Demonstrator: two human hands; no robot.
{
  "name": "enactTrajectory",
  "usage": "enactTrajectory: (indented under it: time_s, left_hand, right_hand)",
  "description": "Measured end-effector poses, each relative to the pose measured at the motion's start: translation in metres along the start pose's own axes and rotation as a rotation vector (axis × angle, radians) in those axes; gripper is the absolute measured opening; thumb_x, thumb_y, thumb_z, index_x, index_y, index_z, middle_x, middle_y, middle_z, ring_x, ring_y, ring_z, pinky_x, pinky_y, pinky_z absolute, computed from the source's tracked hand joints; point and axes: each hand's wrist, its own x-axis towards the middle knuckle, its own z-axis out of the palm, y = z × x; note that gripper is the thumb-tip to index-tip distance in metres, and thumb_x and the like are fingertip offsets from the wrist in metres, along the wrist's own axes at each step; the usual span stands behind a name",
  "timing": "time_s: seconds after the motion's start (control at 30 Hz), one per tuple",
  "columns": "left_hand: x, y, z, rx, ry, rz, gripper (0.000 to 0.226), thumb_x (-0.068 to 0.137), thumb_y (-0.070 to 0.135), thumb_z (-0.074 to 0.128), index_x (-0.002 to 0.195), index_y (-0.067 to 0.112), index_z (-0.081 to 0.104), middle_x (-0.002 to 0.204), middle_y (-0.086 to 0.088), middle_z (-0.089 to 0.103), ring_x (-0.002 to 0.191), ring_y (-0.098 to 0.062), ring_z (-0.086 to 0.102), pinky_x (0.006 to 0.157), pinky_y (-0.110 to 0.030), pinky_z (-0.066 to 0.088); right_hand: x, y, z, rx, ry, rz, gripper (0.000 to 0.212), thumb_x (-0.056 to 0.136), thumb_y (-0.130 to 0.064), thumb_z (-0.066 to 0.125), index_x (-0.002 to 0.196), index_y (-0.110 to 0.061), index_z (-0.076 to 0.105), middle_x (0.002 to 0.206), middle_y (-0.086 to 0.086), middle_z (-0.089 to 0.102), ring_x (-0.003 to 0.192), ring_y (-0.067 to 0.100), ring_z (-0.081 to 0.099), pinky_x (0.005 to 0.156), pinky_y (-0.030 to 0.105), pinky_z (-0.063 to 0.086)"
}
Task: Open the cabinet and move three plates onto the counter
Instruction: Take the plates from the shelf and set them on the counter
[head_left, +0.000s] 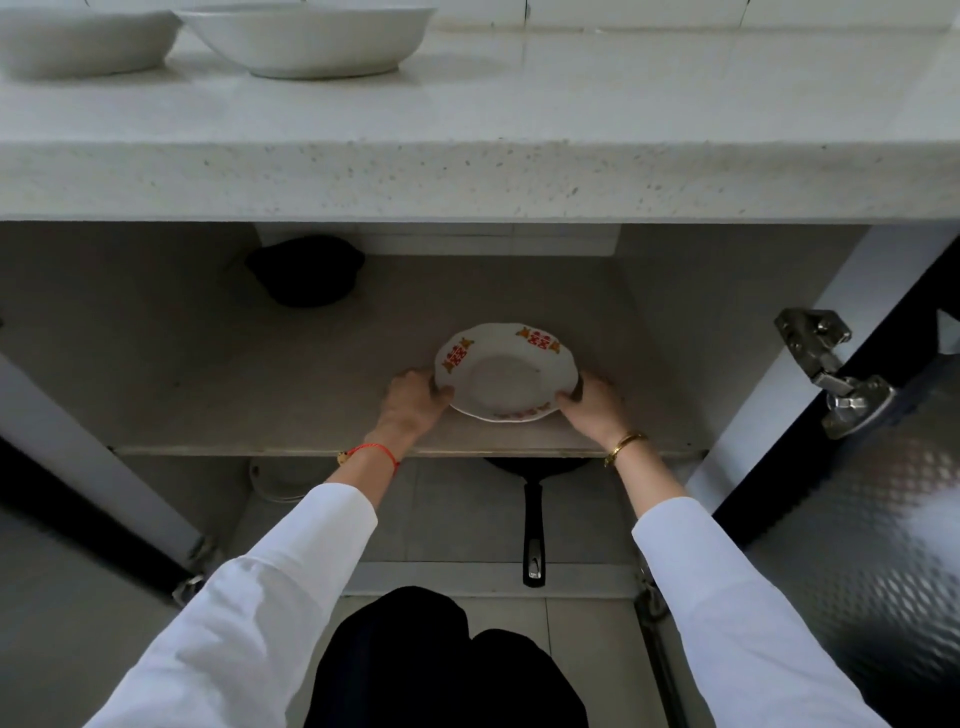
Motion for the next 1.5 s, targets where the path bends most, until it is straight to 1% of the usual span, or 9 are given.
enactTrajectory:
  time_s: [0.13,0.37,0.7,0.83,0.97,1.17,1.27,1.4,1.5]
  left_hand:
    - [-0.007,-0.003,0.0,-0.065,0.03,0.034,0.026,0.089,0.024,0.06,0.108,0.011,0.07,0.11,-0.013,0.072,0.105,-0.03,0.065,0.084,-0.028,0.047]
    - [-0.045,-0.019,-0.004,-0.135,0.058,0.072,0.02,0.085,0.018,0.062,0.1,0.01,0.072,0.095,-0.01,0.076,0.093,-0.027,0.07,0.077,-0.027,0.05]
    - [-0.123,-0.032,-0.027,-0.231,0.221,0.191,0.026,0.086,0.013,0.064,0.11,0.017,0.071,0.102,0.002,0.075,0.09,-0.01,0.068,0.085,-0.022,0.051]
    - [-0.146,-0.035,-0.035,-0.247,0.259,0.214,0.028,0.086,0.015,0.065,0.113,0.018,0.07,0.104,0.003,0.074,0.096,-0.012,0.067,0.087,-0.026,0.052]
    - [-0.161,-0.036,-0.038,-0.266,0.265,0.231,0.028,0.086,0.017,0.066,0.114,0.021,0.069,0.103,0.009,0.073,0.094,-0.007,0.066,0.084,-0.018,0.049]
    - [-0.167,-0.045,-0.033,-0.298,0.306,0.228,0.032,0.085,0.02,0.068,0.117,0.027,0.067,0.092,0.036,0.059,0.089,0.022,0.056,0.076,0.003,0.039]
    - [-0.164,-0.048,-0.033,-0.313,0.318,0.231,0.036,0.084,0.021,0.069,0.12,0.027,0.066,0.094,0.034,0.061,0.093,0.016,0.059,0.078,0.005,0.039]
    - [-0.158,-0.046,-0.041,-0.333,0.297,0.222,0.042,0.084,0.025,0.07,0.126,0.026,0.063,0.099,0.029,0.063,0.096,0.005,0.061,0.082,-0.004,0.042]
    - [-0.159,-0.039,-0.053,-0.357,0.286,0.181,0.047,0.083,0.024,0.073,0.128,0.019,0.062,0.105,0.019,0.064,0.098,-0.004,0.062,0.086,-0.012,0.045]
  right_hand:
    - [-0.007,0.001,0.0,0.166,-0.009,-0.002,0.032,0.089,-0.013,0.057,0.119,-0.005,0.061,0.119,0.014,0.067,0.113,0.031,0.061,0.093,0.039,0.051]
    - [-0.046,0.002,0.01,0.277,0.047,-0.037,0.034,0.087,-0.01,0.06,0.12,-0.011,0.06,0.121,0.008,0.067,0.113,0.025,0.061,0.089,0.03,0.049]
    - [-0.114,-0.003,0.018,0.355,0.132,-0.136,0.04,0.087,-0.015,0.064,0.127,-0.018,0.055,0.109,-0.014,0.057,0.105,0.004,0.052,0.079,0.007,0.038]
    - [-0.135,-0.005,0.016,0.322,0.169,-0.158,0.047,0.088,-0.02,0.064,0.133,-0.017,0.051,0.122,-0.009,0.058,0.113,0.006,0.049,0.093,0.02,0.039]
    - [-0.148,-0.006,0.013,0.325,0.187,-0.167,0.05,0.088,-0.02,0.064,0.135,-0.018,0.049,0.132,-0.004,0.058,0.123,0.012,0.049,0.1,0.026,0.039]
    - [-0.154,-0.005,0.017,0.318,0.189,-0.164,0.052,0.088,-0.022,0.065,0.136,-0.022,0.047,0.134,-0.007,0.055,0.117,-0.001,0.041,0.097,0.02,0.034]
    - [-0.153,-0.002,0.021,0.332,0.197,-0.152,0.053,0.087,-0.022,0.066,0.137,-0.024,0.047,0.133,-0.01,0.053,0.118,-0.002,0.041,0.096,0.016,0.032]
    - [-0.148,-0.011,0.017,0.326,0.193,-0.128,0.054,0.087,-0.022,0.066,0.137,-0.025,0.046,0.129,-0.014,0.052,0.117,-0.004,0.041,0.09,0.004,0.028]
    - [-0.149,-0.026,0.006,0.299,0.175,-0.086,0.056,0.088,-0.022,0.067,0.139,-0.022,0.045,0.134,-0.009,0.053,0.12,-0.002,0.039,0.099,0.017,0.032]
